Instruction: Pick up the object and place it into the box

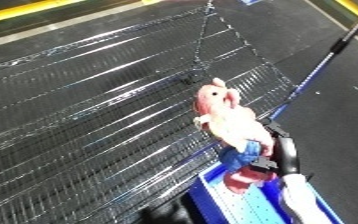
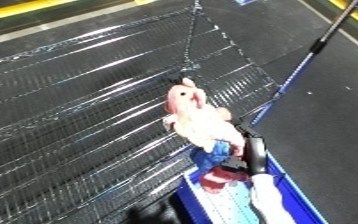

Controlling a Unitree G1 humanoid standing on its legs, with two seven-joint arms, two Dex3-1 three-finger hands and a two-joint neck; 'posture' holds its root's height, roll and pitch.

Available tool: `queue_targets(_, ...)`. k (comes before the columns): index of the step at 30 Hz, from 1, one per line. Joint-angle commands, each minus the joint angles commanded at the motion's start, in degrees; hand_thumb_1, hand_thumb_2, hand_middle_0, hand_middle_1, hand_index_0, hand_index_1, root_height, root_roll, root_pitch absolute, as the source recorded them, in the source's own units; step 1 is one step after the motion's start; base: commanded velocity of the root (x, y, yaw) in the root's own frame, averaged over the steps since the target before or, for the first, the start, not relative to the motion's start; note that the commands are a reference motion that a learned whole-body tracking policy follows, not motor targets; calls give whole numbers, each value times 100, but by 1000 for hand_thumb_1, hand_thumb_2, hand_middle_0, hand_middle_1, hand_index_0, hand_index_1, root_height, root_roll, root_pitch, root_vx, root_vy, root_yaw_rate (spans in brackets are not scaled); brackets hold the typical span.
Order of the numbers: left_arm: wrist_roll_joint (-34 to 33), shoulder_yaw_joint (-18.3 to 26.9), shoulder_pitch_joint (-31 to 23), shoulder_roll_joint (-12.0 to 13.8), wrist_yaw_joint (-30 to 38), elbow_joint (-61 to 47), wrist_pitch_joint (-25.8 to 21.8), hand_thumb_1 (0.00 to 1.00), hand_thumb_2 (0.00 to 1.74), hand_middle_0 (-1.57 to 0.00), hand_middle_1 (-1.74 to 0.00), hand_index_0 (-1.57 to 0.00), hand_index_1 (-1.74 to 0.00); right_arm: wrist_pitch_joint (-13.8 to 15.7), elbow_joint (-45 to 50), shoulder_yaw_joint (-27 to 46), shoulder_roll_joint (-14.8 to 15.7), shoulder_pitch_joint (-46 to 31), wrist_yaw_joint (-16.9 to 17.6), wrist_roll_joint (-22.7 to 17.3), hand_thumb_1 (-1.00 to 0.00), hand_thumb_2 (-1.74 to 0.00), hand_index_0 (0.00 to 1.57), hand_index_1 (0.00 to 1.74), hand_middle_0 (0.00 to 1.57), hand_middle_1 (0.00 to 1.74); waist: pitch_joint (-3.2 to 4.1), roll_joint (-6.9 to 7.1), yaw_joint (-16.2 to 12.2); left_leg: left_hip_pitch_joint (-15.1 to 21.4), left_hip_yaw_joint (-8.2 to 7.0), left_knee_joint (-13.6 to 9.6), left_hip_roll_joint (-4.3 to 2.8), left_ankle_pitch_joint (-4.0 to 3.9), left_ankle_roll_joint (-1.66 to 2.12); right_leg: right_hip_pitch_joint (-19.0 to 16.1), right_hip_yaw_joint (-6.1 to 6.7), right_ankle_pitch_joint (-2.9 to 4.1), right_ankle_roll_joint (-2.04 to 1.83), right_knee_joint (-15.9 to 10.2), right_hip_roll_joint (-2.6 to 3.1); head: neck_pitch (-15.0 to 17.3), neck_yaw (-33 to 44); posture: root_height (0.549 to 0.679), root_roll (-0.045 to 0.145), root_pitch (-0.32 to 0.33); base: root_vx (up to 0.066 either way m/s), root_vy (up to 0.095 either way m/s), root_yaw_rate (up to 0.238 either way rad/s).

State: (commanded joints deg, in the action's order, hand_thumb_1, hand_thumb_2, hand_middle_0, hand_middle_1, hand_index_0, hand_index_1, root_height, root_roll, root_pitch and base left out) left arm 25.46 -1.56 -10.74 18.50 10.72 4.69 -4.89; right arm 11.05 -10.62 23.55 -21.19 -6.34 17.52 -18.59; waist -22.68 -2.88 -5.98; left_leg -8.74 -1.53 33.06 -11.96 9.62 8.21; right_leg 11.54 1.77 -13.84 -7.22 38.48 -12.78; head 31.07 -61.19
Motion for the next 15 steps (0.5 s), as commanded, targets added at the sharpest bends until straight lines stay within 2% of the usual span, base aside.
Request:
queue_targets(5,109,-63,-38,-1,-12,86,6,1000,1740,-1570,-1740,-1570,-1740,14,-387,339,-121,-179,85,-125,-1000,-1740,1570,1740,1570,1740,38,-50,-154,18,-50,54,-8,41,2,-48,30,21,20,-60,17,-140,-521,640,46,-192,-7,2,-82)
queue_targets(15,142,-293,116,78,-26,264,-69,1000,1740,-1570,-1740,-1570,-1740,10,-1363,864,-479,-271,395,-106,-1000,-1740,1570,1740,1570,1740,112,-139,-441,28,-132,44,-18,58,15,-76,85,99,45,-196,45,25,-1024,644,53,-188,-11,2,-49)
